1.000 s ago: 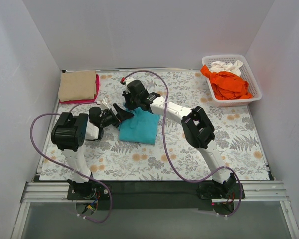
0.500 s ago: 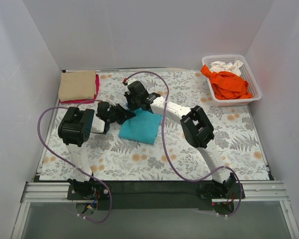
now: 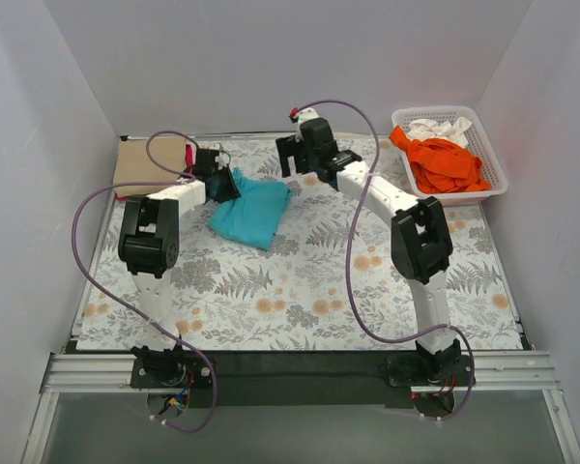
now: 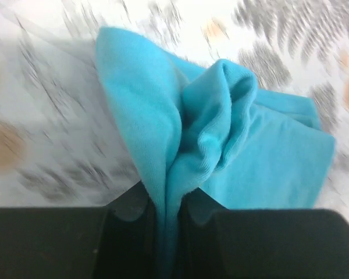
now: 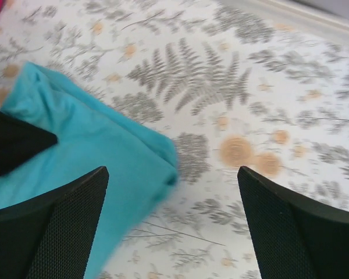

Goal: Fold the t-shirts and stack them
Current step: Neatly place the folded tshirt to the corner

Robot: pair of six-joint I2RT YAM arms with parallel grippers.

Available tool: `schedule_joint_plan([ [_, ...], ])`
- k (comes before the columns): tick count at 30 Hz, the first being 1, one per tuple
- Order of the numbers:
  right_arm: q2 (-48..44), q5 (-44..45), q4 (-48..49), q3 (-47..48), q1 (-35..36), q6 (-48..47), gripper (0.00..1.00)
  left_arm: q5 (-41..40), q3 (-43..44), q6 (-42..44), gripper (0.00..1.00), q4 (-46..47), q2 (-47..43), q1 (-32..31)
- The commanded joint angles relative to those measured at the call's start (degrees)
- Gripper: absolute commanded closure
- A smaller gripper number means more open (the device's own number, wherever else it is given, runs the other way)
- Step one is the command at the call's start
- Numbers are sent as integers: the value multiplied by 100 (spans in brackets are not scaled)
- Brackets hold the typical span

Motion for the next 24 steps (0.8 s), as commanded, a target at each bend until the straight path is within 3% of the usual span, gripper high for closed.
schedule_joint_plan([
  [1, -690, -144, 263, -374, -407, -370, 17, -1564, 1172, 1328, 85, -1420, 493, 58],
  [3, -900, -189, 263, -551, -583, -493, 16, -2031, 1988, 1750, 72, -1754, 783, 75],
  [6, -1156, -277, 263, -929, -733, -642, 15, -2041, 2789, 2084, 67, -1922, 1091, 154],
  [9, -1367, -321, 281, -1220, -821, -774, 12, -1962, 3553, 2375, 73, -2072, 1364, 216],
  [14, -1622, -383, 307, -1536, -865, -827, 2, -1699, 4689, 2542, 97, -2475, 1751, 409],
  [24, -1719, -391, 333, -1800, -874, -1152, 2, -1663, 5376, 2876, 100, -2432, 1549, 655],
])
